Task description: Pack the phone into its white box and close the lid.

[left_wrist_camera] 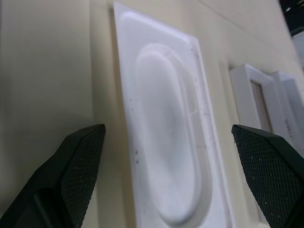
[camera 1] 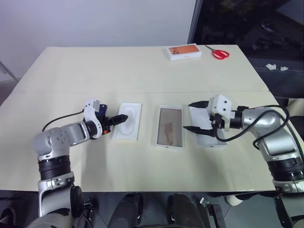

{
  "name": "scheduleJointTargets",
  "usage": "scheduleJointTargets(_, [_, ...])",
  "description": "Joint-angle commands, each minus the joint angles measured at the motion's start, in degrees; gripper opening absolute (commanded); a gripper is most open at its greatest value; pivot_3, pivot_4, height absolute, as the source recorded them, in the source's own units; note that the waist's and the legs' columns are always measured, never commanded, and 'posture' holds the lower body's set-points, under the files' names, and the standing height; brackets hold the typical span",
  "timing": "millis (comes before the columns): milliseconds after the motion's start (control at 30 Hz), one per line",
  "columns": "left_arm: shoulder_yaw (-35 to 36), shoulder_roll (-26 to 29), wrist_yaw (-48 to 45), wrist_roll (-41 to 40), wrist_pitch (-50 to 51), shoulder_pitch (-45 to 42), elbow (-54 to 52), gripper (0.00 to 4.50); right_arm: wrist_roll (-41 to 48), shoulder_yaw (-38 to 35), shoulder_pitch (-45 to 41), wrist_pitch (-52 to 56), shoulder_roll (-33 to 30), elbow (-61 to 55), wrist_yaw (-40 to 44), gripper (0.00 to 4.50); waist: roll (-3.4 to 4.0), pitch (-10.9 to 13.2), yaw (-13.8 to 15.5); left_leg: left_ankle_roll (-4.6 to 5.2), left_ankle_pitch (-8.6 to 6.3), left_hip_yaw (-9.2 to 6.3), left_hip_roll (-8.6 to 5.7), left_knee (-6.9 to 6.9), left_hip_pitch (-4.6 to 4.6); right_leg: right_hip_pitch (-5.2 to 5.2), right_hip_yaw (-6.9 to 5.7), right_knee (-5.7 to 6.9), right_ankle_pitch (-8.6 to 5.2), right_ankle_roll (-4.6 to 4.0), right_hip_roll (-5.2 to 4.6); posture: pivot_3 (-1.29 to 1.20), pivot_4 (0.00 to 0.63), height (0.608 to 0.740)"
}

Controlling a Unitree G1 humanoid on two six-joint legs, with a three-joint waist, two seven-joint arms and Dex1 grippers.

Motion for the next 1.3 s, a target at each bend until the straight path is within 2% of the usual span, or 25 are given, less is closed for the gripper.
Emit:
scheduleJointTargets(33, [-0.6, -1.2, -0.1, -0.6, 0.6, -0.3, 2.8, 4.48, 0.6, -0.8, -0.2, -0.4, 0.2, -2.5, -0.4, 4.5, 0.0, 0.0, 0.3, 0.0, 0.0, 0.0, 0.0, 0.02, 0.0, 0.01, 0.0, 0.0, 0.0, 0.0, 0.0, 0.0, 0.15, 0.74])
scheduleJointTargets(167, [-1.1, -1.6, -0.3, -0.3, -0.6, 0.0, 3.9, 4.48, 0.6, -0.7, -0.1, -0.3, 0.3, -2.7, -0.5, 4.5, 0.0, 0.0, 0.7, 0.01, -0.02, 0.0, -0.01, 0.18, 0.0, 0.09, -0.01, -0.01, 0.0, 0.0, 0.0, 0.0, 0.15, 0.74])
scheduleJointTargets(233, [-0.6, -1.9, -0.6, -1.1, 0.1, 0.5, 3.7, 3.98, 0.6, -0.9, 0.0, -0.2, 0.2, -2.9, -0.6, 4.5, 0.0, 0.0, 0.7, 0.04, -0.05, 0.0, -0.01, 0.26, 0.0, 0.14, -0.03, -0.01, 0.0, 0.0, -0.01, 0.0, 0.15, 0.74])
scheduleJointTargets(300, [-0.5, -1.9, -0.7, -1.6, 0.7, 1.0, 3.0, 3.19, 0.7, -1.0, 0.1, 0.0, 0.1, -3.1, -0.6, 4.5, 0.0, 0.0, 0.6, 0.06, -0.06, 0.0, -0.01, 0.28, 0.0, 0.15, -0.02, -0.01, 0.0, 0.0, -0.01, 0.0, 0.15, 0.74])
scheduleJointTargets(633, [0.3, -1.7, -0.1, -2.8, 1.4, 2.3, 2.1, 3.19, 0.7, -0.9, 0.5, 0.4, 0.1, -3.8, -0.9, 4.5, 0.0, 0.0, 0.6, 0.06, -0.07, 0.0, -0.01, 0.29, 0.0, 0.14, -0.01, -0.01, 0.0, 0.0, 0.0, 0.0, 0.15, 0.74])
scheduleJointTargets(733, [1.0, -2.0, 0.4, -3.4, 1.9, 2.5, 2.1, 2.28, 0.7, -0.8, 0.7, 0.4, 0.1, -3.9, -0.9, 4.5, 0.0, 0.0, 0.5, 0.08, -0.09, 0.0, -0.01, 0.29, 0.0, 0.14, -0.01, -0.01, 0.0, 0.0, 0.0, 0.0, 0.15, 0.74])
scheduleJointTargets(867, [2.4, -2.2, 1.0, -4.0, 2.1, 2.3, 2.6, 0.3, 0.7, -0.8, 0.9, 0.2, 0.0, -3.8, -0.8, 4.5, -0.01, 0.0, 0.6, 0.1, -0.1, -0.01, -0.01, 0.29, -0.01, 0.14, -0.02, -0.01, 0.0, 0.0, 0.0, 0.0, 0.15, 0.74])
scheduleJointTargets(1233, [4.3, -2.6, 1.5, -6.6, 3.0, 2.2, 3.4, 0.3, 0.5, -0.9, 1.6, 0.0, -0.2, -4.2, -0.9, 4.5, -0.02, 0.0, 0.3, 0.1, -0.1, 0.0, 0.02, 0.27, -0.01, 0.1, 0.0, -0.01, 0.0, 0.0, 0.03, 0.0, 0.15, 0.74])
scheduleJointTargets(1300, [5.8, -2.9, 2.1, -7.4, 3.5, 1.5, 4.2, 0.14, 0.5, -1.0, 1.7, 0.0, -0.2, -4.3, -1.0, 4.5, -0.02, 0.0, 0.4, 0.1, -0.1, 0.0, 0.02, 0.27, -0.01, 0.1, 0.0, -0.01, 0.0, 0.0, 0.03, 0.0, 0.15, 0.74])
